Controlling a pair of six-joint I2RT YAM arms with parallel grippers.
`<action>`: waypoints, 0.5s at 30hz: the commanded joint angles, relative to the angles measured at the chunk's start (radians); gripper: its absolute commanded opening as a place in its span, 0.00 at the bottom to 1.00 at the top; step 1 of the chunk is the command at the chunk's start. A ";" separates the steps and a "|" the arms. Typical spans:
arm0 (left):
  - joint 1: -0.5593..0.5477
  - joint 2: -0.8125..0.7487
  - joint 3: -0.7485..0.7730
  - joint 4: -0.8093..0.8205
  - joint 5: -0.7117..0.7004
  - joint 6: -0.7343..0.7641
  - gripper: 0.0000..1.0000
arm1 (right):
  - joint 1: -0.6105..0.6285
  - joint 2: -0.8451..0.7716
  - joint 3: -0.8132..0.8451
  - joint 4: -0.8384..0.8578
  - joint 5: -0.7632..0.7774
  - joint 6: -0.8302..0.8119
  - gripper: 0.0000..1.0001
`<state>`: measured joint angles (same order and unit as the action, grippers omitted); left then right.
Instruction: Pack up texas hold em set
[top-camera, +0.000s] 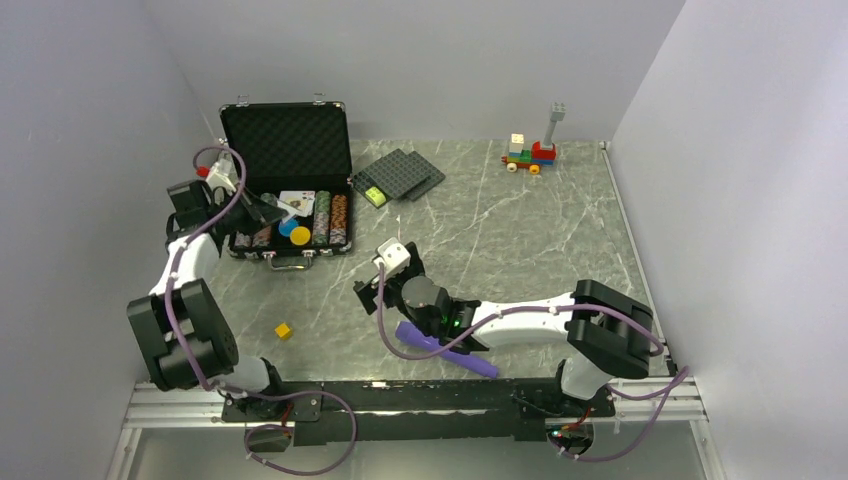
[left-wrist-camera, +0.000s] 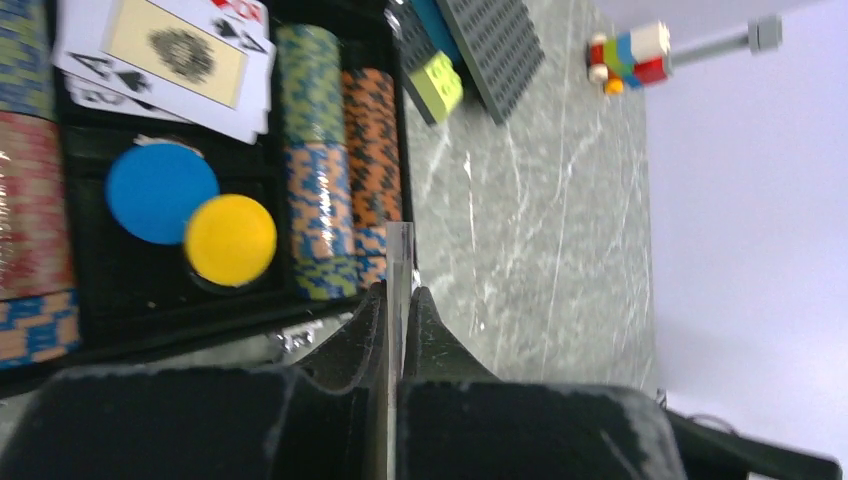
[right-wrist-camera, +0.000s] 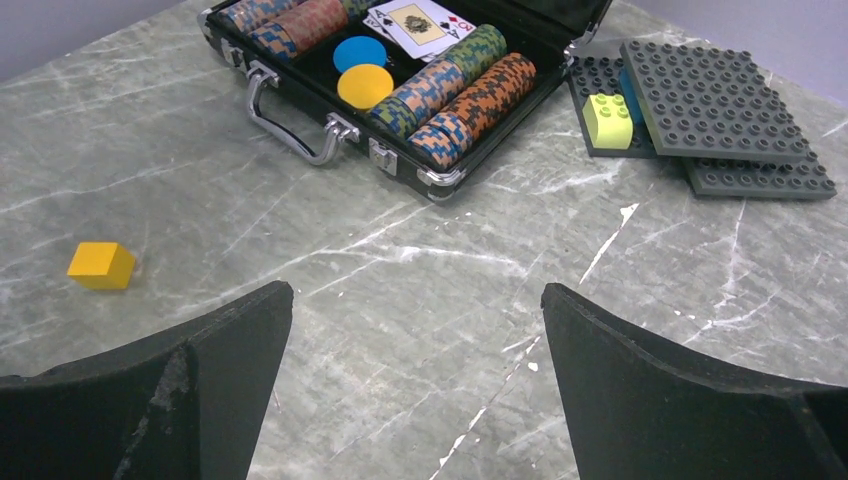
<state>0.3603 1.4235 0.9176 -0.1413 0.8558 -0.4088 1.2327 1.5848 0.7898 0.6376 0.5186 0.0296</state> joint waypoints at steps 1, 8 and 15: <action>0.019 0.084 0.068 0.130 -0.076 -0.084 0.00 | -0.005 -0.047 -0.012 0.045 -0.020 0.025 1.00; 0.018 0.255 0.154 0.248 -0.099 -0.149 0.00 | -0.009 -0.077 -0.028 0.025 0.009 0.047 1.00; -0.029 0.393 0.251 0.224 -0.130 -0.108 0.00 | -0.016 -0.059 -0.016 -0.001 0.003 0.066 1.00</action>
<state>0.3656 1.7710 1.0973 0.0452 0.7418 -0.5354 1.2224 1.5414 0.7673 0.6308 0.5156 0.0692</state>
